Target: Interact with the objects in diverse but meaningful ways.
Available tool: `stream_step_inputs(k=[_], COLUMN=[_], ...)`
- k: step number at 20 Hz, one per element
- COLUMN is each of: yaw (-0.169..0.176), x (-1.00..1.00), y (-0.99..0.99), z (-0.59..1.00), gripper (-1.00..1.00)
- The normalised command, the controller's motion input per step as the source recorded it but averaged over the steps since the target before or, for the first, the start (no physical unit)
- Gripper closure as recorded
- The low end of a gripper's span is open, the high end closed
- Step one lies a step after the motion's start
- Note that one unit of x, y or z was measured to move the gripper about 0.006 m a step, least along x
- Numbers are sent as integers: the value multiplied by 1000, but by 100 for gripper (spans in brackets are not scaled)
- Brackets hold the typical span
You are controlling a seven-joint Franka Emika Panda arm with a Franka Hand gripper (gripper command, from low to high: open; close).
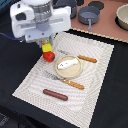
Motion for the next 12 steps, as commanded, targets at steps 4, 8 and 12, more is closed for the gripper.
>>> stream_step_inputs(k=[4,8,12], yaw=[0,-1,-5], x=[46,216,463], y=[-999,-934,-614], z=[0,-49,-81], gripper=[100,100,100])
